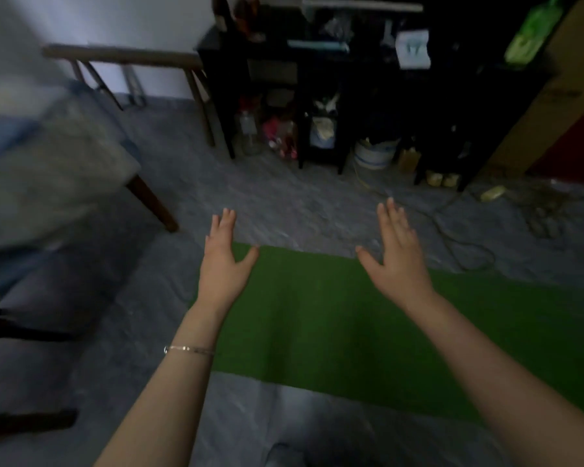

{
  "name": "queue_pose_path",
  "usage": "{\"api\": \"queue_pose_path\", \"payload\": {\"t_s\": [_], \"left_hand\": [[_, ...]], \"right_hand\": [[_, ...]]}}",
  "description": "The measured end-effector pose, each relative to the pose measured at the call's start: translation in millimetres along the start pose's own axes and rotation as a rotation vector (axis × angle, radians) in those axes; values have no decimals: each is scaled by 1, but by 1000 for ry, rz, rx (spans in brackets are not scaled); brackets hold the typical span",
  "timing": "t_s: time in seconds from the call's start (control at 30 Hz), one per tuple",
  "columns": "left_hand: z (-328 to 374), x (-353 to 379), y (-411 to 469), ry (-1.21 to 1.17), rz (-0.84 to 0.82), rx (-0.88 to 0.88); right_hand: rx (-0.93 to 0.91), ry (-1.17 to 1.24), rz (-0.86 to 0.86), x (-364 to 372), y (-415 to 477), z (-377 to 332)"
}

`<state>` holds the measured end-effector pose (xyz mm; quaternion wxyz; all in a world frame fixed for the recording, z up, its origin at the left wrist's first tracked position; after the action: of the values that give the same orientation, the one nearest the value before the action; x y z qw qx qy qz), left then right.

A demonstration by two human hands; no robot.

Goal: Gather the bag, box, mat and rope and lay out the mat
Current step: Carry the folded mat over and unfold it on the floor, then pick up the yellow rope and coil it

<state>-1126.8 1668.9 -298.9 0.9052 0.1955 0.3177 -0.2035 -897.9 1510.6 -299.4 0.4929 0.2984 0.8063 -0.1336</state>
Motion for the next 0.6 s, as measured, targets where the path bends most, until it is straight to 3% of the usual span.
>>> {"api": "queue_pose_path", "payload": {"t_s": [0.27, 0.6], "left_hand": [[104, -185, -50, -2, 298, -69], [162, -303, -230, -2, 732, -268]], "right_hand": [[-193, 264, -8, -119, -24, -150], [-585, 528, -145, -168, -116, -263]]}}
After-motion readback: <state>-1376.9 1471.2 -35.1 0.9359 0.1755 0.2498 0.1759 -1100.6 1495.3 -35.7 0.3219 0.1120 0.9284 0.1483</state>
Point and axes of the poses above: each hand's wrist, its own y-axis towards the middle knuckle, its own x-axis out of the palm, z = x × y, the point moved 1 cm from there along y, towards the middle knuckle, and after that the axes turned 7 degrees about x, right-handed, at the moved point
